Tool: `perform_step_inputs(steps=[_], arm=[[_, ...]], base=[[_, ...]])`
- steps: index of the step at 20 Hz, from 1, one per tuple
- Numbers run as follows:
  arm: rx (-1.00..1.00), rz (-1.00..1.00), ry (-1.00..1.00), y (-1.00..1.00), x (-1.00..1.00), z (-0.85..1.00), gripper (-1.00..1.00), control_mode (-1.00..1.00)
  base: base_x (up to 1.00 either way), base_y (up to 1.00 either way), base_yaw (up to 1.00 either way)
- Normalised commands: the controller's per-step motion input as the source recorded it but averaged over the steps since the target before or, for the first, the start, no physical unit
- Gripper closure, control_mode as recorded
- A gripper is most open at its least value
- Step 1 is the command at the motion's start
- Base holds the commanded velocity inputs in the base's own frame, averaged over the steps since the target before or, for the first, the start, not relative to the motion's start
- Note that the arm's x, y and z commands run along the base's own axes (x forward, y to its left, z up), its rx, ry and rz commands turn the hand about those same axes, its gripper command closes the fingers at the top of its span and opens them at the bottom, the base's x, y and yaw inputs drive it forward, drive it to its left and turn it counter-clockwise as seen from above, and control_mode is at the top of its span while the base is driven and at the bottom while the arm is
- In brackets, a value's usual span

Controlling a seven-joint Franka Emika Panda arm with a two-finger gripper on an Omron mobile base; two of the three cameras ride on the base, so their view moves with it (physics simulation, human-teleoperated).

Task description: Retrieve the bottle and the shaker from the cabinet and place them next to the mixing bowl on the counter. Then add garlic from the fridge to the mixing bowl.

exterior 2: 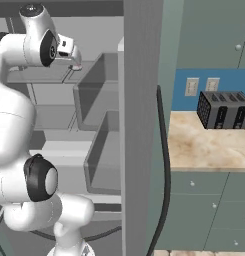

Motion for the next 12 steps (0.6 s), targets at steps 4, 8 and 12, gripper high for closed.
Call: perform_step_inputs(steps=[4, 8, 12], arm=[[0.00, 0.01, 0.00, 0.26, 0.30, -0.61, -1.00, -1.00], [0.00, 0.01, -0.01, 0.26, 0.40, -0.40, -1.00, -1.00], [0.00, 0.00, -0.01, 0.18, 0.39, -0.28, -1.00, -1.00]], base=[[0.00, 0.00, 0.00], [0.00, 0.00, 0.00], [0.00, 0.00, 0.00]])
